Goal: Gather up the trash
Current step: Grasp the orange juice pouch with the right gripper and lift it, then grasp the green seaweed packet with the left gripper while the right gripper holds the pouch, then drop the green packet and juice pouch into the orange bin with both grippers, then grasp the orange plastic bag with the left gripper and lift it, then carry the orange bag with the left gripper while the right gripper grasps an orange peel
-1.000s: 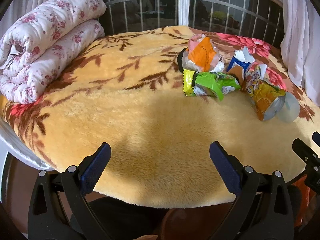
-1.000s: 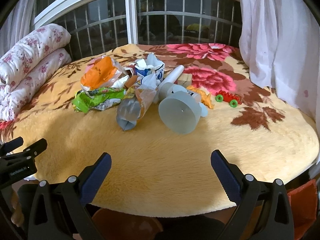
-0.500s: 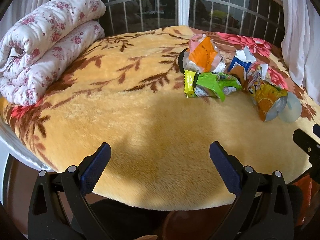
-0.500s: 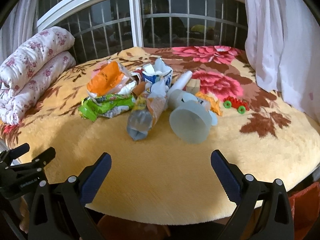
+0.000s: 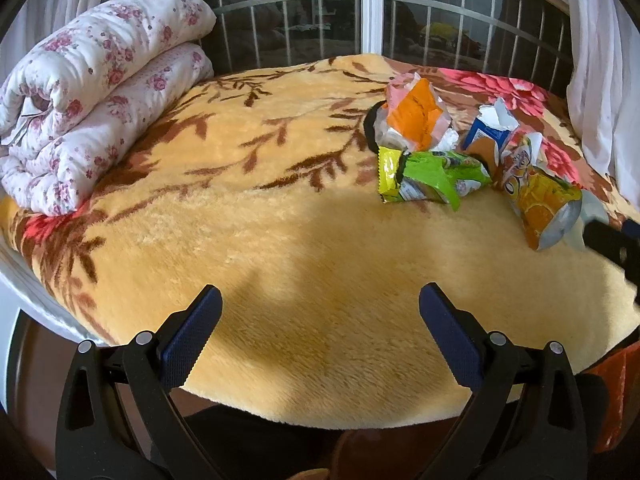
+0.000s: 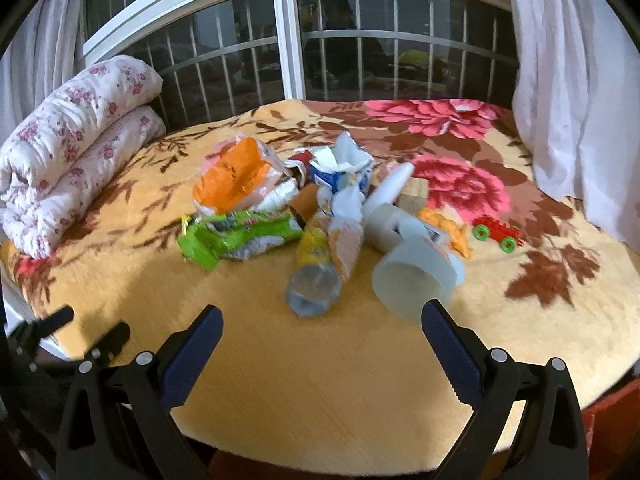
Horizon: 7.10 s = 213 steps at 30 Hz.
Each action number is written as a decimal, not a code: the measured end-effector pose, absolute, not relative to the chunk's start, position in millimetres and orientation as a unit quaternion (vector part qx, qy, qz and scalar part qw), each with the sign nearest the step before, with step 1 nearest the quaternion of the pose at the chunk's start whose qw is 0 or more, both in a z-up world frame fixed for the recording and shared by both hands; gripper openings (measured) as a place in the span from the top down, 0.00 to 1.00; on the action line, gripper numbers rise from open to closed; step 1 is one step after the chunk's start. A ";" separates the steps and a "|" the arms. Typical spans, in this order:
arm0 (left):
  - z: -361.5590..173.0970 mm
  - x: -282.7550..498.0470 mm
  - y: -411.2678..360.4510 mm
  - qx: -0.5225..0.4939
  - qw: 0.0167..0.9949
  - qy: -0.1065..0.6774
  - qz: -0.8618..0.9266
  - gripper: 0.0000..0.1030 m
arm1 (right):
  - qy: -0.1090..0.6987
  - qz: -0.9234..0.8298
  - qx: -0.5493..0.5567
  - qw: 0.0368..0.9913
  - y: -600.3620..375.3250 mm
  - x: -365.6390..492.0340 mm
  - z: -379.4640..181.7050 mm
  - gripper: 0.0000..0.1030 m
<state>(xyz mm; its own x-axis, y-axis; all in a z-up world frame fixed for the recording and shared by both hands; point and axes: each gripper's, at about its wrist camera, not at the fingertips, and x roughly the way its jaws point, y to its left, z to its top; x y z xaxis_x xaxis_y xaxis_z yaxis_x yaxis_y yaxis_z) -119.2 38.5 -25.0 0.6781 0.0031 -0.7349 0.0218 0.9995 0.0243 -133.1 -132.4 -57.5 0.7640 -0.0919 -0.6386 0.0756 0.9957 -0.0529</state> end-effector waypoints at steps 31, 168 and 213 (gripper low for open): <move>-33.7 -112.9 66.6 -0.020 0.913 0.403 -0.050 0.07 | 0.570 -0.060 0.008 0.819 -155.6 34.1 -104.0 0.60; -46.6 48.5 -22.2 0.078 0.879 0.418 -0.215 0.11 | 0.421 0.088 0.087 0.899 -176.6 -216.2 -132.1 0.19; -45.4 -104.0 58.7 -0.032 0.932 0.340 -0.118 0.72 | 0.434 0.032 0.040 0.899 -143.7 57.2 -85.0 0.33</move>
